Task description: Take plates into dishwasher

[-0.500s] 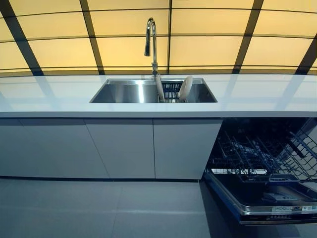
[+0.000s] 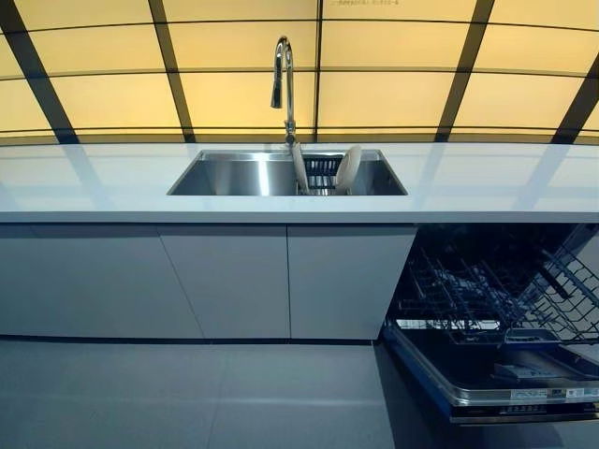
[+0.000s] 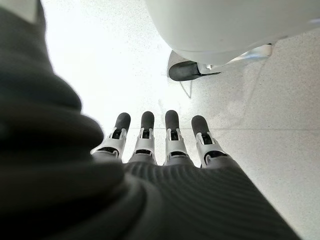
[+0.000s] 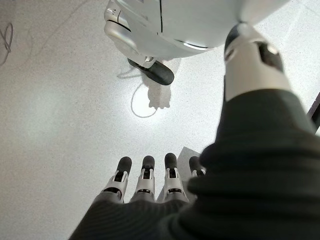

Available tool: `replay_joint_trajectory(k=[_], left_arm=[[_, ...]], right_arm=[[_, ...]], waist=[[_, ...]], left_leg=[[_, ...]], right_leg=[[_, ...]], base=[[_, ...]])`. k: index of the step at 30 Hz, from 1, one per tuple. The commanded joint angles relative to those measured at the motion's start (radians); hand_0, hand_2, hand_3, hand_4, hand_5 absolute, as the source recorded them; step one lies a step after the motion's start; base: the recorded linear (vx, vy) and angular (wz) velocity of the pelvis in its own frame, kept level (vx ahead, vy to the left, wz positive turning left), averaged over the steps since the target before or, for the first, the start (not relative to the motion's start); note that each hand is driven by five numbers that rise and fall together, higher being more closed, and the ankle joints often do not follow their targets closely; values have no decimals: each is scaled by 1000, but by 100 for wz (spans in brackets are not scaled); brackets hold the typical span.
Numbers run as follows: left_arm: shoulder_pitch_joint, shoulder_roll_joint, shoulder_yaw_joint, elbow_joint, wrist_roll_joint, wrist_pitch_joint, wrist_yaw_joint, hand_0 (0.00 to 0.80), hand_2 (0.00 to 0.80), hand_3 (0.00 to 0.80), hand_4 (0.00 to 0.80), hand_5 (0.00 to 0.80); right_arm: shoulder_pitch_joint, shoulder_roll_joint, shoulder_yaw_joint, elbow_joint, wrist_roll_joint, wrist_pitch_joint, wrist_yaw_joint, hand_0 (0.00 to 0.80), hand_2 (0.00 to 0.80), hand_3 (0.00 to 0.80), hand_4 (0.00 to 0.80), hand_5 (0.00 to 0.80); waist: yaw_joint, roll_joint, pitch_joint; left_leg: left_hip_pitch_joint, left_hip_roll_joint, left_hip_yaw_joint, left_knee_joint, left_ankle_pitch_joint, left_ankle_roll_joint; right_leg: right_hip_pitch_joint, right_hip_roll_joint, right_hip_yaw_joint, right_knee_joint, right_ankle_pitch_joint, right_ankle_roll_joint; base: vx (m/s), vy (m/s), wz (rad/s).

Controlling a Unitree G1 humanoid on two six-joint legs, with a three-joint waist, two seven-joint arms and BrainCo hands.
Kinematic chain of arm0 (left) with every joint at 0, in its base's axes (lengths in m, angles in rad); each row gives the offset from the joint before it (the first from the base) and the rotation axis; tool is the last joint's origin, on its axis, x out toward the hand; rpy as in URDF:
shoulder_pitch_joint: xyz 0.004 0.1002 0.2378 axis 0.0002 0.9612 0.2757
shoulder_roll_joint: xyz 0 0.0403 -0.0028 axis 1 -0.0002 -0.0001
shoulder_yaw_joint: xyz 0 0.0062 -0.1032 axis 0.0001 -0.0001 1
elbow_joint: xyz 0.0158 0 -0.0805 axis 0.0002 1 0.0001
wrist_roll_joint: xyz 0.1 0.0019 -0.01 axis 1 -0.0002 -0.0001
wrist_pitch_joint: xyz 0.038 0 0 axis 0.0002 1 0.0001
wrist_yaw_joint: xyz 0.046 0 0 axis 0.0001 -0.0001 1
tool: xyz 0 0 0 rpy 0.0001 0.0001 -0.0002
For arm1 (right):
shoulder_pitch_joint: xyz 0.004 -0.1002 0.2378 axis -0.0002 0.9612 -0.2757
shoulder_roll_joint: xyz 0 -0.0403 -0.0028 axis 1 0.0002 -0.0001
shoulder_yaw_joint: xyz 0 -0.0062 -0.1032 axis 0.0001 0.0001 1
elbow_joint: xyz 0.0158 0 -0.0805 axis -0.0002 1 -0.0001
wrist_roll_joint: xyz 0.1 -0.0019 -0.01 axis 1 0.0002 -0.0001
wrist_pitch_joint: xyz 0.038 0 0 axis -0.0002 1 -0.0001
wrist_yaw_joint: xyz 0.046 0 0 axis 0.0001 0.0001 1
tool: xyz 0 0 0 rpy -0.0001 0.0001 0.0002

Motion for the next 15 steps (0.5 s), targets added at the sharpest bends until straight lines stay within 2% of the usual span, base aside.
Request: replay_joint_trajectory(k=[1, 11, 15], left_arm=[[-60, -28, 7, 61, 3, 1, 6, 0, 0, 0, 0, 0], [-62, -28, 17, 65, 13, 4, 15, 0, 0, 0, 0, 0], [-66, -25, 22, 57, 15, -4, 37, 0, 0, 0, 0, 0]], right_arm=[[-45, 41, 27, 30, -16, -8, -7, 0, 0, 0, 0, 0], [-57, 43, 26, 40, -26, -1, -5, 0, 0, 0, 0, 0], [-70, 43, 38, 43, -25, 11, 1, 0, 0, 0, 0, 0]], waist=[[-11, -16, 19], [-6, -18, 23], [1, -33, 35]], left_leg=[[10, -94, 49, -2, -55, 92], [26, -87, 42, -1, -56, 96], [-24, -73, 49, 137, -98, 88]], right_leg=[[-15, 60, 74, 38, -47, 34], [-13, 65, 72, 69, -74, 22], [-26, 53, 68, 118, -101, 3]], base=[[0, 0, 0], [17, -45, -1], [21, -114, -2]])
